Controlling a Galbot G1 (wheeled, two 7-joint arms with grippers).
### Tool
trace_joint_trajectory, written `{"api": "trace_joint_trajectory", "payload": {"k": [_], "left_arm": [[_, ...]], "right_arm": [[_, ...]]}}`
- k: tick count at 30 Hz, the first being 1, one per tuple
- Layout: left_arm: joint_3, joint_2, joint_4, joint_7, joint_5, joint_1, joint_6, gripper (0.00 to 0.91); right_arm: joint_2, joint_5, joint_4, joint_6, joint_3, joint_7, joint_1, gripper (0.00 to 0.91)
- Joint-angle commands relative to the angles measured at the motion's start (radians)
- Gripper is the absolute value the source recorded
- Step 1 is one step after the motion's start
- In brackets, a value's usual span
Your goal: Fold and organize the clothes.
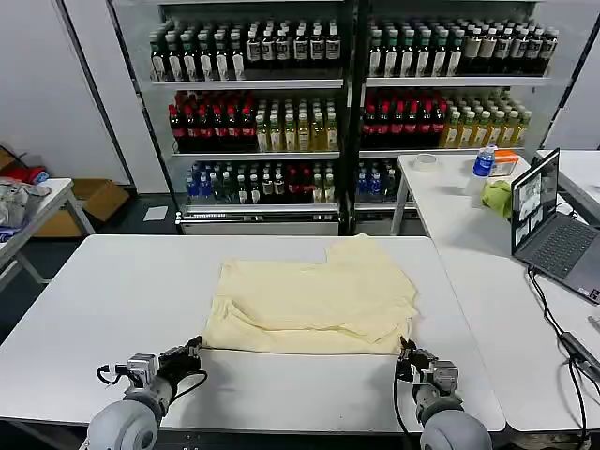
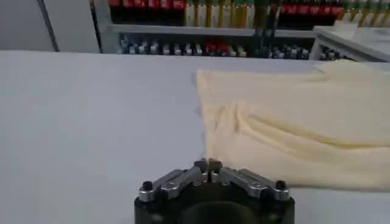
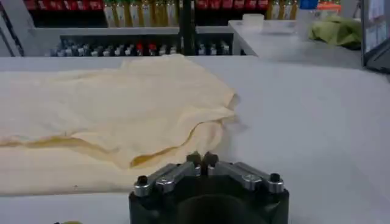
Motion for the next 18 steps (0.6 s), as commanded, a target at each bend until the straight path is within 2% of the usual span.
{"api": "trace_joint_trajectory", "payload": {"k": [1,2,3,4,10,18], "left_arm": [[-0.03,-0.001,-0.022,-0.023,-0.021,0.015,-0.015,0.02],[-0.04,0.0,-0.031,-0.028,-0.028,0.017,-0.023,0.04],[-0.042,0.0,-0.036,-0.032,-0.033,0.018,-0.026,0.423],[-0.046,0.0,-0.044,-0.035,-0.043,0.019,-0.03,0.907],[-0.027,-0.008,-0.094,-0.022,-0.074,0.048,-0.022,0.907],[0.008,-0.036,-0.058,-0.004,-0.071,0.033,-0.002,0.907]], "right_arm": [[0.001,-0.007,0.013,0.0,0.0,0.0,-0.008,0.907],[0.0,-0.008,0.021,0.0,0.004,0.0,-0.015,0.907],[-0.001,-0.009,0.025,0.001,0.006,0.0,-0.019,0.907],[-0.002,-0.01,0.029,0.002,0.009,0.0,-0.021,0.907],[-0.004,-0.01,0.041,0.005,0.022,-0.001,-0.04,0.907],[0.0,-0.017,0.033,0.005,0.018,-0.005,-0.041,0.907]]}}
